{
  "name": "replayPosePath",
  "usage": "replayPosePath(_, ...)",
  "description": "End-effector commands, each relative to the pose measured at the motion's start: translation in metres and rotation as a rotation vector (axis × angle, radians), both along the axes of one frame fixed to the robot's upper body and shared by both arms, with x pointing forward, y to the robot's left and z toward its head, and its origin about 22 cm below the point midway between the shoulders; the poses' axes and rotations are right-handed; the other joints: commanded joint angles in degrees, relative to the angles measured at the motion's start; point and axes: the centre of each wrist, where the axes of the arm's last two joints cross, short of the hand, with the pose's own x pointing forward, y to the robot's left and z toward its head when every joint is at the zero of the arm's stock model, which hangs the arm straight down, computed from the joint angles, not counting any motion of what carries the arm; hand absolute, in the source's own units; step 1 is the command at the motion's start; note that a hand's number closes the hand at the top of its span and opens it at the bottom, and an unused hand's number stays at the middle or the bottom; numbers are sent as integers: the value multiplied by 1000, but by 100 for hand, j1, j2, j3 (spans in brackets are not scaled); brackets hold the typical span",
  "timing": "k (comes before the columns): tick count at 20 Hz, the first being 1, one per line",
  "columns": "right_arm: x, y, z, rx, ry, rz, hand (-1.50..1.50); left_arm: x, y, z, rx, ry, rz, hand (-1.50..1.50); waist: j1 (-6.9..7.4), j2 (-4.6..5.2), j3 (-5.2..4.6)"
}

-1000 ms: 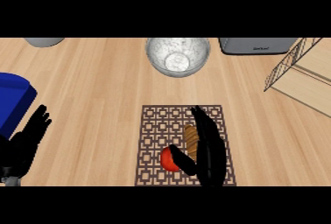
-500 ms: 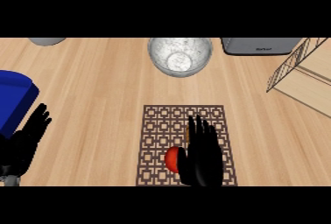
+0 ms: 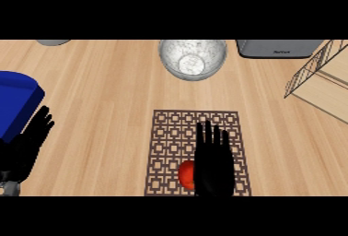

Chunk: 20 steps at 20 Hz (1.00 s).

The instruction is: Pick the croissant from the placemat and place it in the tiered shelf

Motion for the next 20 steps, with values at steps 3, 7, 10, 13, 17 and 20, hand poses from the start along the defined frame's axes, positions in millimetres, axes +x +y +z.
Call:
replayPosePath(3,16,0,7,-149,114,-95,-150,-5,-12,-10,-8,-7,-4,0,21,16,10)
replayPosePath(7,35,-8,3,-154,111,-118,-150,-8,-5,-19,4,-7,-7,0,5,22,9)
replayPosePath(10,35,-10,-8,-167,110,-130,-150,-4,-10,0,-8,-10,-4,0,21,16,13)
replayPosePath(13,40,-16,-4,-143,125,-118,-150,10,3,6,-2,-14,9,0,0,19,13)
replayPosePath(17,36,-22,-38,-136,85,-96,-150,26,-2,2,-3,-4,11,0,-25,26,13)
replayPosePath(20,52,-33,-43,-148,102,-100,-150,-5,10,1,10,-13,-5,0,24,20,14)
